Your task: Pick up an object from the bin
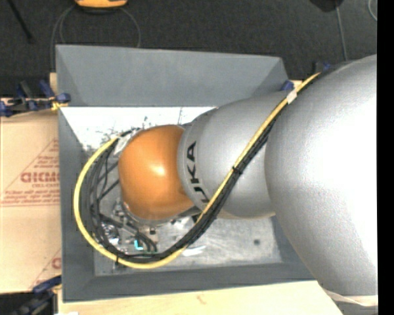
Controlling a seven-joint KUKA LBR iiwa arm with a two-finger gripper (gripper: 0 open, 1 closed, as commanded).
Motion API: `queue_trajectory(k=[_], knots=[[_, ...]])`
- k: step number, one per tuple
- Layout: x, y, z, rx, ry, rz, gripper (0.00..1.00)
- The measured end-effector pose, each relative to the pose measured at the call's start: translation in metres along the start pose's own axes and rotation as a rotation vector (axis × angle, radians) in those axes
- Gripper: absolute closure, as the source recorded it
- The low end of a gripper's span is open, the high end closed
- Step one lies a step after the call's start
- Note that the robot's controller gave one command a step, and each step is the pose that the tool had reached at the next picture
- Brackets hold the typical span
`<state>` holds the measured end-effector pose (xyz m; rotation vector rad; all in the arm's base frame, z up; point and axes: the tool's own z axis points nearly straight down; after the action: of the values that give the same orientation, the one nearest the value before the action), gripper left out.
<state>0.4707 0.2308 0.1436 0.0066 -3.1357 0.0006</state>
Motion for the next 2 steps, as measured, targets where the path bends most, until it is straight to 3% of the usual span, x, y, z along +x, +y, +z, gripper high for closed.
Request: queue_trajectory(k=[1,2], knots=[[-0.054,-0.029,0.062,-0.003,-0.011,0.111,0.0],[-0.088,-0.067,0.067,-0.012,-0.014,0.222,0.0]])
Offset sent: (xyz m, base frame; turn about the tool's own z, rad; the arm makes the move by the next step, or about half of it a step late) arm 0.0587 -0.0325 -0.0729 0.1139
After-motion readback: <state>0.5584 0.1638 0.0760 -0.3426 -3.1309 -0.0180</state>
